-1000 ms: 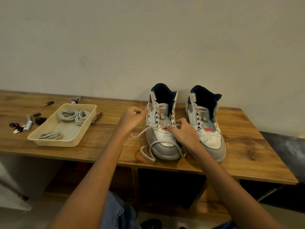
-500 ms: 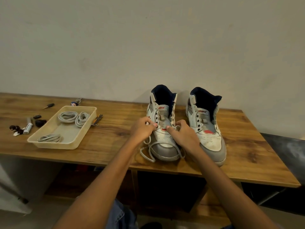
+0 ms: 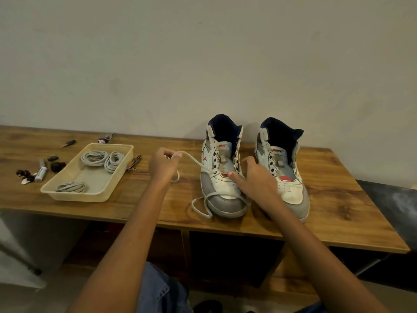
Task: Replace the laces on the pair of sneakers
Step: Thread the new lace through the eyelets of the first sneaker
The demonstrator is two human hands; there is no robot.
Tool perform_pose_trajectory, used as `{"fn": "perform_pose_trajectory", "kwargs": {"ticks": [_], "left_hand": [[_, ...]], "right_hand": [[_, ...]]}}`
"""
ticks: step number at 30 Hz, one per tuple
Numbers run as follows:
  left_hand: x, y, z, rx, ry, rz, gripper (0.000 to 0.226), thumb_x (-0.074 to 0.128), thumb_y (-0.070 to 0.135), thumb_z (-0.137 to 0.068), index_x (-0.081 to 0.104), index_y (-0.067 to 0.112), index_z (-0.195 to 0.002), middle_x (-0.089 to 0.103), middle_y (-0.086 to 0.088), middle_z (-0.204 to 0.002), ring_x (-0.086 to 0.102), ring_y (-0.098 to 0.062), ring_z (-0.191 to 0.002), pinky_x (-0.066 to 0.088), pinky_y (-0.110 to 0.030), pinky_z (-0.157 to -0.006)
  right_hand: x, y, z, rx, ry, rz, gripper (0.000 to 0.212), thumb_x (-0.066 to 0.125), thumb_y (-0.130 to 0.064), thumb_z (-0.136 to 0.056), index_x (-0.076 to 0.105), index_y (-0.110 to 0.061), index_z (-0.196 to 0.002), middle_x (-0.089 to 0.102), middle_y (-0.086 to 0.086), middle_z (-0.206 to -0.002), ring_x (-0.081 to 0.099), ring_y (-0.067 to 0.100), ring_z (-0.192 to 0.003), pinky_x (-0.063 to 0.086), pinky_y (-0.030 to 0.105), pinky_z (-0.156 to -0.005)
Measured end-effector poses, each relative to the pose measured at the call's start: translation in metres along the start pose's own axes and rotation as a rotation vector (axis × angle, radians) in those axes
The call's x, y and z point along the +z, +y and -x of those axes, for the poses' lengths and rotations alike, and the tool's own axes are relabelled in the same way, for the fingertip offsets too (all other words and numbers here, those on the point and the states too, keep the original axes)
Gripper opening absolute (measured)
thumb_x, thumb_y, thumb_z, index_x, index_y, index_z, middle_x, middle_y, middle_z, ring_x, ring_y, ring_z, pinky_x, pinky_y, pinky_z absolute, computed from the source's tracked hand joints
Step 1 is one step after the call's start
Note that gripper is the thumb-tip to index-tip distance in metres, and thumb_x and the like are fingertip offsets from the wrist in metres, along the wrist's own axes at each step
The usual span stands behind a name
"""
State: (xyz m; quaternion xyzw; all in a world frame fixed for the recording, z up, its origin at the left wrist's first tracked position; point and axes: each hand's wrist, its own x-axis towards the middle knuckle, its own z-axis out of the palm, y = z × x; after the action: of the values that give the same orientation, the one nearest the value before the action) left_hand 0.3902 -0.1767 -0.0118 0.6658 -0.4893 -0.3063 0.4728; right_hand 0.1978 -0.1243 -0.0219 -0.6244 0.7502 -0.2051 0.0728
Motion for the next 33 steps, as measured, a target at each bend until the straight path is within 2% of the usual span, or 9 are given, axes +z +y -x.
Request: {"fn": "perform_pose_trajectory", "kwargs": {"ticks": [3,7,9,12,16,19,23,26,33], "left_hand": [[0.004,0.0,0.0,-0.015,-0.152,-0.102,0.02,0.063,0.016,-0.088,0.054,0.011,-0.105,0.053,0.0,-0.096,0.054,-0.015,-0.079,0.047,-0.026,-0.065],[0.008,0.004,-0.007,-0.021,-0.081,-0.038,0.006,0.048,0.017,-0.096,0.051,0.015,-0.102,0.052,-0.002,-0.097,0.052,-0.013,-0.071,0.041,-0.022,-0.058],[0.008,0.001,-0.016,-0.056,-0.088,0.04,0.016,0.038,0.012,-0.099,0.05,0.018,-0.091,0.053,-0.005,-0.095,0.053,-0.02,-0.083,0.042,-0.027,-0.068],[0.005,-0.004,-0.023,-0.027,-0.105,-0.081,0.026,0.03,0.015,-0.101,0.054,0.013,-0.091,0.055,-0.01,-0.097,0.054,-0.026,-0.092,0.042,-0.034,-0.077],[-0.002,-0.001,-0.019,0.103,-0.051,-0.414,0.032,0.026,0.021,-0.103,0.05,0.004,-0.114,0.05,-0.002,-0.084,0.044,-0.022,-0.087,0.033,-0.028,-0.066],[-0.006,-0.002,-0.018,0.188,0.027,-0.533,0.031,0.027,0.023,-0.102,0.052,0.006,-0.112,0.056,-0.015,-0.104,0.049,-0.029,-0.094,0.031,-0.032,-0.071],[0.001,0.008,-0.007,0.297,0.126,-0.29,0.031,0.03,0.028,-0.102,0.055,0.011,-0.095,0.054,-0.004,-0.071,0.047,-0.015,-0.058,0.029,-0.023,-0.048],[0.013,0.021,0.006,0.267,0.026,0.041,0.027,0.036,0.019,-0.1,0.057,0.014,-0.084,0.047,0.003,-0.059,0.038,-0.009,-0.047,0.03,-0.012,-0.036],[0.016,0.083,0.003,0.174,-0.247,0.418,0.018,0.049,0.003,-0.094,0.064,0.003,-0.104,0.067,-0.004,-0.083,0.061,-0.013,-0.071,0.054,-0.021,-0.066]], "right_hand": [[-0.016,-0.018,0.007,-0.271,0.139,0.158,0.045,0.051,-0.051,-0.09,0.048,-0.019,-0.122,0.054,0.0,-0.114,0.049,0.018,-0.107,0.037,0.034,-0.094],[-0.01,-0.05,0.024,-0.552,-0.181,0.203,0.037,0.063,-0.045,-0.085,0.058,-0.019,-0.111,0.058,0.002,-0.107,0.051,0.019,-0.103,0.04,0.034,-0.094],[0.002,-0.054,0.027,-0.624,-0.171,0.434,0.039,0.064,-0.036,-0.086,0.057,-0.014,-0.117,0.053,0.008,-0.119,0.044,0.025,-0.114,0.037,0.038,-0.097],[0.005,-0.051,0.022,-0.631,-0.129,0.44,0.025,0.059,-0.029,-0.09,0.06,-0.01,-0.108,0.055,0.008,-0.115,0.047,0.023,-0.109,0.039,0.035,-0.093],[-0.039,-0.038,0.01,-0.344,-0.028,-0.429,0.022,0.055,-0.032,-0.093,0.058,-0.011,-0.086,0.058,-0.001,-0.076,0.054,0.004,-0.065,0.047,0.019,-0.063],[-0.096,-0.012,0.002,-0.104,0.193,-0.994,0.014,0.051,-0.024,-0.096,0.056,-0.014,-0.088,0.059,-0.002,-0.068,0.055,0.004,-0.056,0.049,0.02,-0.058],[-0.109,0.004,-0.002,-0.001,0.188,-1.099,0.018,0.047,-0.025,-0.099,0.058,-0.013,-0.091,0.058,-0.001,-0.066,0.05,0.005,-0.053,0.042,0.017,-0.051],[-0.087,-0.004,-0.005,0.084,0.091,-1.122,0.03,0.04,-0.033,-0.1,0.058,-0.009,-0.099,0.056,0.001,-0.068,0.048,0.008,-0.055,0.038,0.014,-0.048],[-0.113,-0.032,-0.024,0.096,0.046,-1.086,0.043,0.025,-0.038,-0.103,0.054,-0.005,-0.103,0.049,0.002,-0.061,0.039,0.008,-0.048,0.033,0.013,-0.041]]}}
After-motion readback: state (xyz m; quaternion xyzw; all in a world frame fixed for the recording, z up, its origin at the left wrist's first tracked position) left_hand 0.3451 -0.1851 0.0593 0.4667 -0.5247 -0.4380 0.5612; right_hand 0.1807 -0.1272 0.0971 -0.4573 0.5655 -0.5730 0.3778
